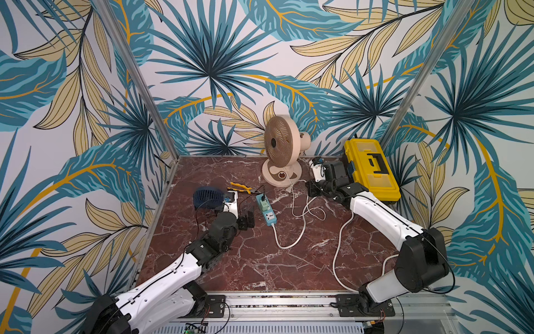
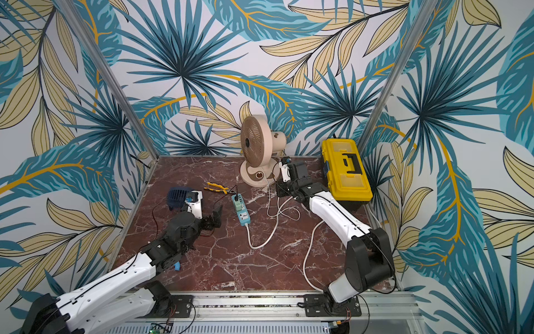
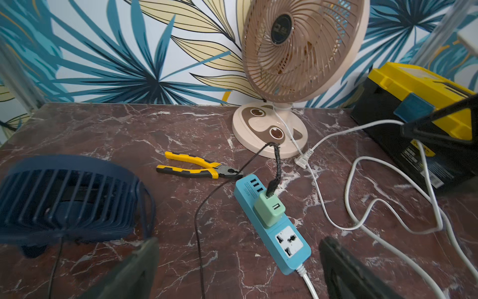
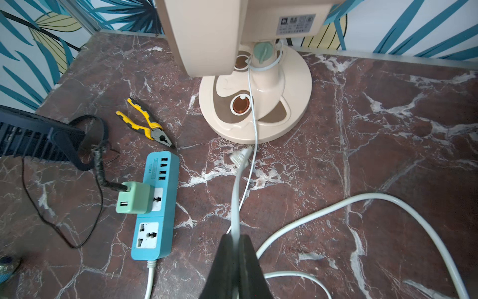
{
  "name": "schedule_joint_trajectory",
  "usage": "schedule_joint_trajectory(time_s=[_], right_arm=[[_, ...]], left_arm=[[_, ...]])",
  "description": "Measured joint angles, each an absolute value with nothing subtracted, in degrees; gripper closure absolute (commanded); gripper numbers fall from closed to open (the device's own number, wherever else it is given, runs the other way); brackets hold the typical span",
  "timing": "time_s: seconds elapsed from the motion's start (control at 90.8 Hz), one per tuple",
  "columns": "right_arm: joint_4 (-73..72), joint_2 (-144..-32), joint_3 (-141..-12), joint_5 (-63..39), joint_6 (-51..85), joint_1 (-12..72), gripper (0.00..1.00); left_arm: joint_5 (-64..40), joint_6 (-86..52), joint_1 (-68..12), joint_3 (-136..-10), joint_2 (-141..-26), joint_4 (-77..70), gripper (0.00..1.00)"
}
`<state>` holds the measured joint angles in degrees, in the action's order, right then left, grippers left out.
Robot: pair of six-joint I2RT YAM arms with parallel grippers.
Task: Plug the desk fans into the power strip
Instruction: Pick up the plug from the center of the board.
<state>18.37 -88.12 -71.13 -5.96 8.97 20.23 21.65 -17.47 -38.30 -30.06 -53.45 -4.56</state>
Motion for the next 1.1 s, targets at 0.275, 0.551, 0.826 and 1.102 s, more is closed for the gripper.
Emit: schedule_joint_trajectory(time_s=[0.275,0.551,0.826,1.102], right_arm=[[26.3,-83.6,-75.0,-10.6,7.4,20.2,1.0],[32.6,-78.4,-77.1,-17.7,6.1,20.2,1.0],[36.2,-76.7,-78.0,-24.2,5.7,20.2,1.0],[38.3,-76.7,-79.5,-27.6,5.7,20.2,1.0]], left_arm=[[17.1,-12.8,-42.7,-40.5,-61.8,-1.8,0.0],[13.6,-12.1,-42.6,-55.2,-72.8,4.4,0.0],[-0.9,-4.8,-39.3,-69.9,-87.6,13.8,0.09],[-12.8,1.5,-37.0,-75.0,-93.2,19.1,0.23]])
